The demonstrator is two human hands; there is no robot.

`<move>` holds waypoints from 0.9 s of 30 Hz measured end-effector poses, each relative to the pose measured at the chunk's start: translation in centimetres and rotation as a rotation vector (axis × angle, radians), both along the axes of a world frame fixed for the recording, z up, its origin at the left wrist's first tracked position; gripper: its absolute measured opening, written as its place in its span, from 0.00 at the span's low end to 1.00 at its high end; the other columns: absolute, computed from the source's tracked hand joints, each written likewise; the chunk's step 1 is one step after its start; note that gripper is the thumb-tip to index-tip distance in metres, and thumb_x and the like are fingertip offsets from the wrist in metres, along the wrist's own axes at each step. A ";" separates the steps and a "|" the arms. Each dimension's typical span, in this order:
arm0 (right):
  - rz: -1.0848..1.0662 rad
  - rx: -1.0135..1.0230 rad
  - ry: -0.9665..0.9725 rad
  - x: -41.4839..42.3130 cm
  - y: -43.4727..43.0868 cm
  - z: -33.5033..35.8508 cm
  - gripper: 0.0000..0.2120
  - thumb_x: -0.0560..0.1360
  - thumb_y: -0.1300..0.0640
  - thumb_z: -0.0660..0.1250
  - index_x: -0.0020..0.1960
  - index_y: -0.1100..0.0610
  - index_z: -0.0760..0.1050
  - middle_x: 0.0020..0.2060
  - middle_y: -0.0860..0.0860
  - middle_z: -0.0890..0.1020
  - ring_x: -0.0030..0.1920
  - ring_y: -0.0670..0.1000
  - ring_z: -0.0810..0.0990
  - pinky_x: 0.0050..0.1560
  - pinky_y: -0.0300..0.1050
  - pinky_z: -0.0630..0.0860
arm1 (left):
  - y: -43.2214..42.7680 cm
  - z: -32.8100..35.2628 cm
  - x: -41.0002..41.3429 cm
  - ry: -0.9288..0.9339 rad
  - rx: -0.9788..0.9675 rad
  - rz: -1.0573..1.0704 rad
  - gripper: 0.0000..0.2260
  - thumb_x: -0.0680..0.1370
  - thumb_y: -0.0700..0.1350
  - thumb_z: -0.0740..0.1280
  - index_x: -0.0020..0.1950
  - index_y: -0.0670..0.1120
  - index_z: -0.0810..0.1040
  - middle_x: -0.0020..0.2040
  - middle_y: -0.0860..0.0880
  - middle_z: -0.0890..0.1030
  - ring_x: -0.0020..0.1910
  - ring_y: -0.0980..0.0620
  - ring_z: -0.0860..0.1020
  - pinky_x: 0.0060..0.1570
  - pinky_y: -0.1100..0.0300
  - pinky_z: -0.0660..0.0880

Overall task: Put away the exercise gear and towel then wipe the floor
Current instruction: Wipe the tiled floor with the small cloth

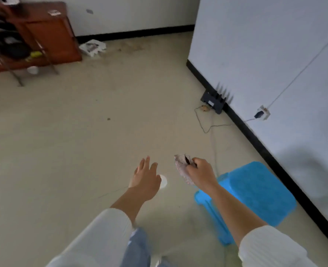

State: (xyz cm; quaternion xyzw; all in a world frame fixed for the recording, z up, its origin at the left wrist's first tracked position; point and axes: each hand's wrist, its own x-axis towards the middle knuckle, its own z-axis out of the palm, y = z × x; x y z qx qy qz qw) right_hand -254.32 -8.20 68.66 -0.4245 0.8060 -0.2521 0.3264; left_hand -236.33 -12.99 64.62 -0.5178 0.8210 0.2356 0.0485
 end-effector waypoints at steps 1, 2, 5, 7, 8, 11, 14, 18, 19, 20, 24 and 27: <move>0.069 -0.005 -0.001 3.0 -0.8 0.7 0.13 0.64 0.48 0.57 0.28 0.56 0.60 0.23 0.49 0.65 0.28 0.52 0.65 0.27 0.39 0.59 | 0.1 0.7 3.1 0.006 -0.007 0.065 0.23 0.82 0.50 0.53 0.76 0.46 0.56 0.79 0.43 0.47 0.78 0.44 0.46 0.73 0.50 0.55; 0.136 0.003 0.001 6.1 -1.8 0.8 0.14 0.67 0.50 0.59 0.28 0.56 0.61 0.23 0.49 0.66 0.29 0.53 0.66 0.27 0.39 0.59 | 0.2 1.4 6.1 0.008 -0.019 0.125 0.23 0.82 0.50 0.53 0.76 0.46 0.57 0.79 0.43 0.47 0.78 0.44 0.46 0.73 0.50 0.55; 0.334 0.047 0.018 16.4 -4.5 1.5 0.15 0.73 0.59 0.62 0.29 0.56 0.62 0.25 0.50 0.69 0.32 0.55 0.68 0.28 0.43 0.61 | 0.4 2.8 16.2 0.003 -0.042 0.311 0.23 0.82 0.50 0.54 0.76 0.46 0.58 0.79 0.43 0.49 0.78 0.44 0.47 0.73 0.49 0.55; 0.460 0.065 0.019 23.7 -6.1 2.3 0.14 0.73 0.60 0.61 0.30 0.56 0.62 0.26 0.50 0.69 0.32 0.55 0.68 0.29 0.44 0.61 | 0.4 3.7 23.3 0.007 -0.050 0.431 0.22 0.81 0.50 0.54 0.75 0.46 0.59 0.78 0.43 0.51 0.77 0.44 0.48 0.72 0.49 0.57; 0.518 0.069 0.019 27.6 -6.9 2.8 0.14 0.73 0.60 0.61 0.30 0.55 0.63 0.26 0.50 0.69 0.32 0.54 0.69 0.29 0.44 0.61 | 0.5 4.1 27.0 0.011 -0.058 0.488 0.22 0.81 0.50 0.54 0.75 0.46 0.60 0.78 0.43 0.51 0.77 0.44 0.49 0.72 0.48 0.58; 0.680 0.061 0.026 39.7 -8.7 4.4 0.15 0.74 0.58 0.62 0.29 0.54 0.64 0.26 0.48 0.71 0.29 0.50 0.70 0.27 0.39 0.61 | 1.4 5.3 38.8 0.009 -0.085 0.645 0.22 0.81 0.49 0.55 0.74 0.46 0.61 0.78 0.43 0.54 0.77 0.45 0.51 0.70 0.49 0.60; 0.786 0.048 -0.026 52.4 -9.8 5.5 0.16 0.74 0.59 0.64 0.28 0.54 0.66 0.24 0.47 0.72 0.25 0.43 0.70 0.21 0.32 0.62 | 3.0 6.2 51.2 -0.032 -0.094 0.784 0.22 0.81 0.49 0.55 0.75 0.46 0.61 0.77 0.44 0.55 0.76 0.45 0.52 0.70 0.49 0.60; 0.956 0.027 -0.067 68.9 -9.7 6.3 0.16 0.74 0.60 0.64 0.28 0.54 0.67 0.24 0.47 0.72 0.25 0.44 0.70 0.20 0.30 0.63 | 6.7 7.6 66.7 -0.092 -0.091 0.957 0.21 0.81 0.49 0.55 0.74 0.47 0.61 0.77 0.43 0.56 0.76 0.45 0.53 0.70 0.49 0.62; 1.005 0.027 -0.074 72.9 -9.4 6.4 0.15 0.74 0.60 0.63 0.29 0.54 0.66 0.24 0.47 0.72 0.25 0.45 0.71 0.20 0.31 0.62 | 7.7 7.9 70.2 -0.109 -0.087 1.004 0.21 0.81 0.49 0.55 0.74 0.46 0.61 0.77 0.43 0.57 0.76 0.44 0.53 0.69 0.48 0.62; 1.067 0.024 -0.062 76.7 -9.1 6.5 0.15 0.73 0.60 0.63 0.29 0.54 0.66 0.25 0.47 0.72 0.27 0.48 0.72 0.21 0.32 0.61 | 8.7 8.2 73.5 -0.119 -0.078 1.055 0.22 0.81 0.49 0.55 0.74 0.46 0.61 0.77 0.43 0.57 0.76 0.44 0.54 0.69 0.48 0.63; 1.311 -0.020 0.014 91.7 -8.4 6.8 0.14 0.72 0.59 0.62 0.30 0.56 0.62 0.29 0.51 0.71 0.35 0.54 0.71 0.29 0.42 0.62 | 12.0 9.1 85.2 -0.131 -0.056 1.249 0.22 0.81 0.49 0.55 0.75 0.46 0.60 0.77 0.42 0.55 0.76 0.43 0.54 0.69 0.48 0.63; 1.468 -0.076 0.050 101.9 -8.0 7.4 0.14 0.72 0.58 0.62 0.31 0.56 0.62 0.28 0.51 0.71 0.35 0.55 0.70 0.29 0.42 0.62 | 13.5 9.8 93.6 -0.130 -0.082 1.389 0.22 0.81 0.49 0.55 0.74 0.46 0.61 0.77 0.42 0.56 0.75 0.42 0.55 0.69 0.48 0.63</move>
